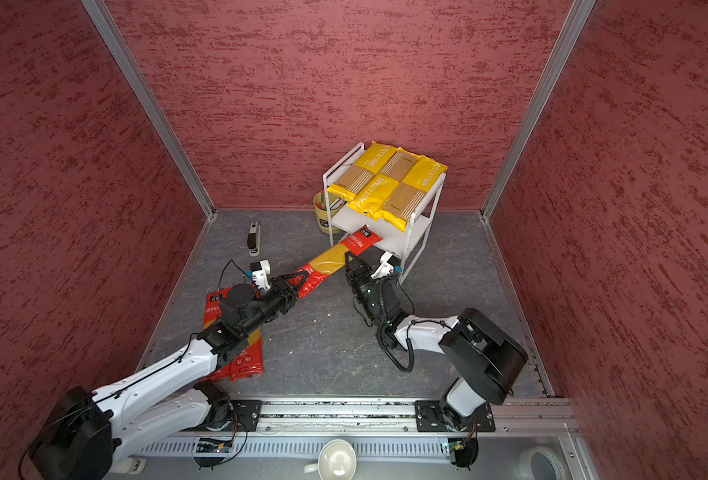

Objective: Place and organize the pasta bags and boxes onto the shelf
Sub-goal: 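Lift the pack with both grippers and carry it toward the shelf's lower tier, then push the pack under the shelf with the left gripper while right releases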

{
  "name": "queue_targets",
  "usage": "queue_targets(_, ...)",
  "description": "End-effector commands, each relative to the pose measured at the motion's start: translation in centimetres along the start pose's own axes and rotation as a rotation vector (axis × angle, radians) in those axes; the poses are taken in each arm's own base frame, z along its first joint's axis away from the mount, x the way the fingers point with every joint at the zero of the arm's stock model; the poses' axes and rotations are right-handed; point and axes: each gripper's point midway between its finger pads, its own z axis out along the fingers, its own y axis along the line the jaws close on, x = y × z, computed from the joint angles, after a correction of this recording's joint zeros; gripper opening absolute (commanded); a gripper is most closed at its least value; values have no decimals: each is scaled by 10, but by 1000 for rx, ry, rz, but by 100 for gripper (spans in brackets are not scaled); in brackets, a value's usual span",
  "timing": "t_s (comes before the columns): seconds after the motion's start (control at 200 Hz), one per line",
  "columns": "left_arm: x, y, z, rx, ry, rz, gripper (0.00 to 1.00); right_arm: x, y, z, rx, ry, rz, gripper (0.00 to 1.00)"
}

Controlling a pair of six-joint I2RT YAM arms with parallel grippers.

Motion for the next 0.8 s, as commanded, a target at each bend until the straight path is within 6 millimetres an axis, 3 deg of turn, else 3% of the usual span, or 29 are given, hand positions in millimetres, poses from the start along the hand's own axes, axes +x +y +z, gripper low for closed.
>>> queue_targets(0.0,-12,-53,5,164,-34,65,22,-12,59,0,-187,-13,43,7)
queue_targets(0.16,-23,-59,28,186,-60,92,9,-27,53,3,-169,-44,12,13)
queue_targets(0.411,-31,-75,59,268,-53,103,0,-33,42,2,-124,-48,-33,25)
queue_targets(0.591,-34,-70,77,248,-59,128,0,-35,29,-6,-84,-43,-28,38)
queue_targets(0.756,-36,-72,86,260,-67,144,0,-35,13,-16,-31,-29,-26,41)
queue_targets(0.797,-37,-73,89,253,-70,156,0,-36,19,-21,-41,-26,-20,41)
